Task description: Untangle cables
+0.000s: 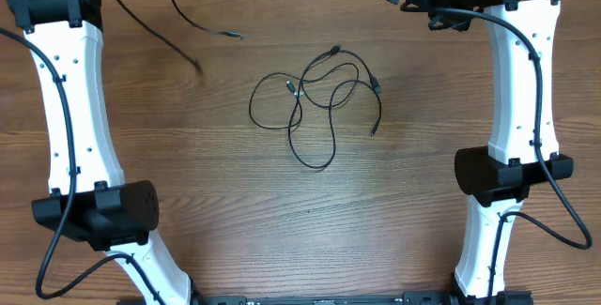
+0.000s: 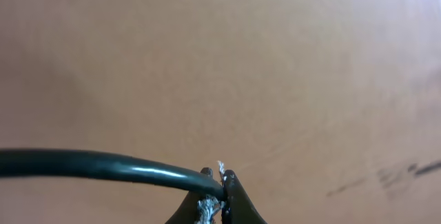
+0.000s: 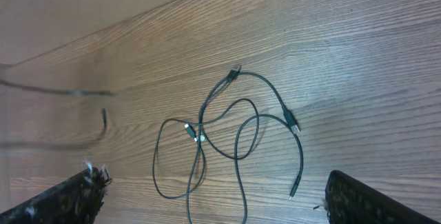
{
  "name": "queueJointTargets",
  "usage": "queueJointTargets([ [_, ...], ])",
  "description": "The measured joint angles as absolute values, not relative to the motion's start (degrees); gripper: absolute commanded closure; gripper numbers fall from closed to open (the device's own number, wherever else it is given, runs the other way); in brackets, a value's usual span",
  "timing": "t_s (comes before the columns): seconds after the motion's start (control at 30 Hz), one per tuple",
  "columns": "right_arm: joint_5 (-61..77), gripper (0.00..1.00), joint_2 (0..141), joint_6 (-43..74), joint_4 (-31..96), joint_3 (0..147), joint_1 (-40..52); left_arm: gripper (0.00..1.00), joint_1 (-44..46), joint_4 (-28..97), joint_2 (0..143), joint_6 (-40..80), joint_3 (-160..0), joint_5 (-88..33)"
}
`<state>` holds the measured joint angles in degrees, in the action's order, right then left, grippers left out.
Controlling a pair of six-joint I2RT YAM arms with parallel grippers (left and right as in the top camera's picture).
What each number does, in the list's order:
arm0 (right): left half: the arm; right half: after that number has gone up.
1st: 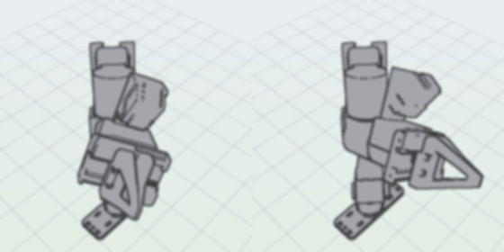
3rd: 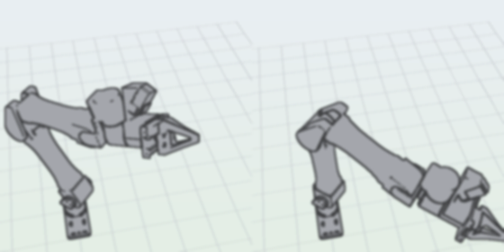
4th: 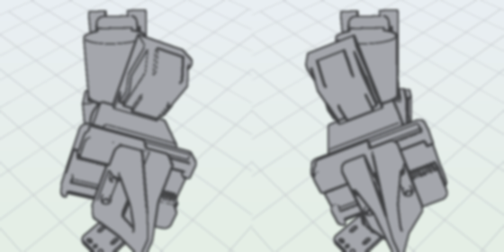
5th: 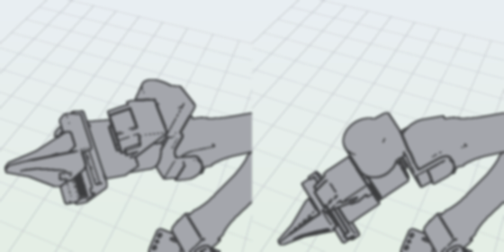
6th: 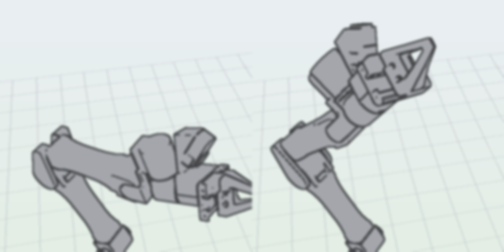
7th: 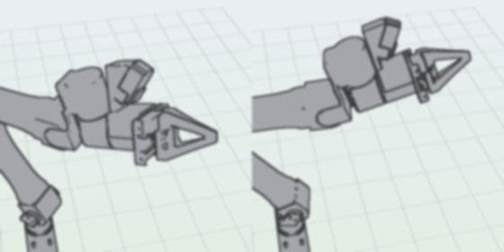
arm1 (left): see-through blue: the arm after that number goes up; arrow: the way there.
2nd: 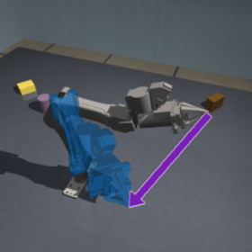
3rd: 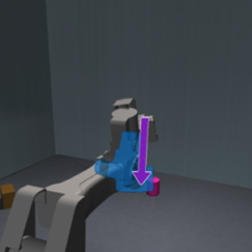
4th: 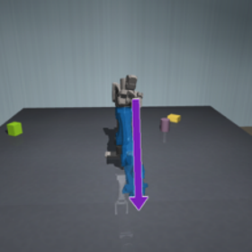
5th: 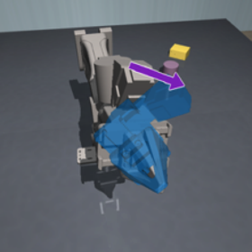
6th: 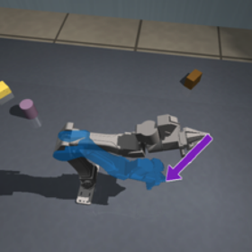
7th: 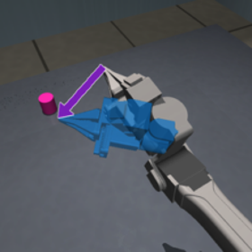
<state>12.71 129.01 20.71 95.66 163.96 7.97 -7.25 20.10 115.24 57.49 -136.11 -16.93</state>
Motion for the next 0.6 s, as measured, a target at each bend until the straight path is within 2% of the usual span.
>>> queueJointTargets([
  [0.3, 12.9, 0.00, 129.0, 20.7, 96.6, 164.0, 8.0, 0.96, -8.2, 19.7, 125.9, 66.0, -136.1, -13.7],
  [0.6, 13.1, 0.00, 129.0, 20.7, 97.1, 164.0, 8.0, 0.96, -20.6, 20.1, 134.5, 66.5, -136.1, -12.8],
])
